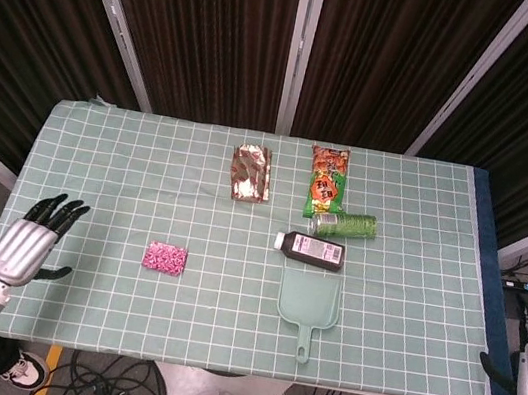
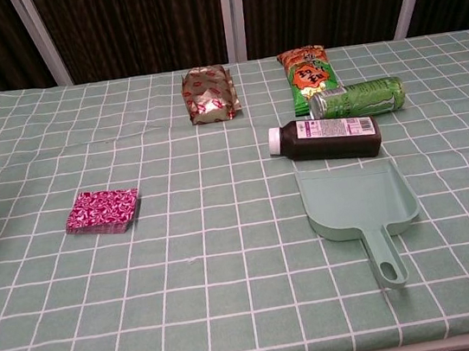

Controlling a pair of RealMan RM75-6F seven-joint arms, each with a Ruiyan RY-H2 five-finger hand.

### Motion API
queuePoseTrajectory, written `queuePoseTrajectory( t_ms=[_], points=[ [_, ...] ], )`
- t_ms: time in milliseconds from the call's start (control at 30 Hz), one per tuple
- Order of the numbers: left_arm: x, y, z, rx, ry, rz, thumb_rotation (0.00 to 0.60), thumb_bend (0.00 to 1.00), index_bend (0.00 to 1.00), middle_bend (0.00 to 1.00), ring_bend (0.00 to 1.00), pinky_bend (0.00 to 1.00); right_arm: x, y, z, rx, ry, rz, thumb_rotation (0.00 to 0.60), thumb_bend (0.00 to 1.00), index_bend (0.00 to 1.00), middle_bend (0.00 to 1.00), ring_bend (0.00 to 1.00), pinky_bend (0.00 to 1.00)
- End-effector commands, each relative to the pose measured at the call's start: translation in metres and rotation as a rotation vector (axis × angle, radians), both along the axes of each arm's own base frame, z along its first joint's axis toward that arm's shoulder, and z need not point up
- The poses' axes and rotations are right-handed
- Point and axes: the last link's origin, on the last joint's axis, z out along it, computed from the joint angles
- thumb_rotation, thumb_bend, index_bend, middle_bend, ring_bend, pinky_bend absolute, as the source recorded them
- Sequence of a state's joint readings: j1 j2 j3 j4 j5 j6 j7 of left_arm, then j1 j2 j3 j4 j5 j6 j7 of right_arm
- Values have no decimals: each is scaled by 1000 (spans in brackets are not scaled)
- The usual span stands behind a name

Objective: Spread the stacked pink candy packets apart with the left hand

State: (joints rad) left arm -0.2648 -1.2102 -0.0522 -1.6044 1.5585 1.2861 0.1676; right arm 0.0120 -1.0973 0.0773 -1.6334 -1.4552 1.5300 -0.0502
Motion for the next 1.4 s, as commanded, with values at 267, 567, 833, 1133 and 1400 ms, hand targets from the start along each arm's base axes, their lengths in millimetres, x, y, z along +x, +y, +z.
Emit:
queuePoseTrajectory(
  t_ms=[267, 567, 833, 1133, 1400],
  points=[
    [43, 25, -51, -127, -20, -48, 600, 20, 128, 137, 55, 158, 6, -10, -10, 32, 23, 23, 600, 101, 0, 0, 0, 0],
    [75, 48, -95, -146, -37, -62, 600, 74, 213, 220, 147, 266, 7, -17, -8, 29, 12, 17, 600, 102, 0, 0, 0, 0],
    [95, 62, -131, -211, 6, -52, 600, 95, 217, 224, 147, 266, 12, -22, -5, 32, 10, 29, 600, 101, 0, 0, 0, 0],
    [88, 64, -150, -232, 83, -39, 600, 103, 218, 229, 148, 266, 12, -23, -4, 30, -2, 33, 600, 102, 0, 0, 0, 0],
    [76, 66, -154, -229, 98, 8, 600, 105, 243, 269, 153, 267, 8, -23, -6, 40, -8, 19, 600, 101, 0, 0, 0, 0]
  ],
)
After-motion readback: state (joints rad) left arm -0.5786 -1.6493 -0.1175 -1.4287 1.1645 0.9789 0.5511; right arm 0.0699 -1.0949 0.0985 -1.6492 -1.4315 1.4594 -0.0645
